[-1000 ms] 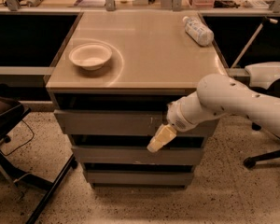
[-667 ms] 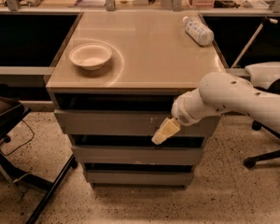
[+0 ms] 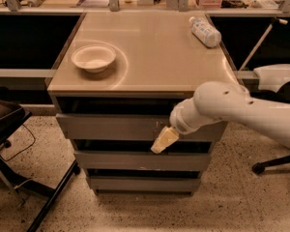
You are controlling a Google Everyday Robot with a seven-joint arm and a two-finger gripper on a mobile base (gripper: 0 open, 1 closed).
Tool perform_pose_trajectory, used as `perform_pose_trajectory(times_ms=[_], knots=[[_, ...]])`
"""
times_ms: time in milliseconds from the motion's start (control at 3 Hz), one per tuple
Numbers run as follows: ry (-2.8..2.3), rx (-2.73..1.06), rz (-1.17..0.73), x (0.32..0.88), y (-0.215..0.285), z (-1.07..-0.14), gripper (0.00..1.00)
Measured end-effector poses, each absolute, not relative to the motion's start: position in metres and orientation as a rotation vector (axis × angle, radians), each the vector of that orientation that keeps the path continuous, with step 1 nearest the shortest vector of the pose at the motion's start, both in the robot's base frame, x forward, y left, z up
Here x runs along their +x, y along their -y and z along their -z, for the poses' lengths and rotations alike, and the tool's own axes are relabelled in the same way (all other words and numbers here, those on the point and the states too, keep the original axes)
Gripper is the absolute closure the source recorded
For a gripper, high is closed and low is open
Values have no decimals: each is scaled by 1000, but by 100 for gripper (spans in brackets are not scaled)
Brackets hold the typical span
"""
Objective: Open top drawer
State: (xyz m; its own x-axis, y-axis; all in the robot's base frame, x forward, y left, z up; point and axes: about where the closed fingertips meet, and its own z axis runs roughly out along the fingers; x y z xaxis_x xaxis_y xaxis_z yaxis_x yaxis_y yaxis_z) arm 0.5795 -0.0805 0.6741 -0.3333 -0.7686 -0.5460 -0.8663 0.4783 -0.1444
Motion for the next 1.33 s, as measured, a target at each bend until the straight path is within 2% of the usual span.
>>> perform_pose_trajectory(times_ms=[333, 1000, 1333], knots=[[-2197, -1426, -104, 578, 60, -631, 0], [-2218, -1450, -79, 580, 52, -619, 0], [-2218, -1450, -79, 580, 52, -619, 19]])
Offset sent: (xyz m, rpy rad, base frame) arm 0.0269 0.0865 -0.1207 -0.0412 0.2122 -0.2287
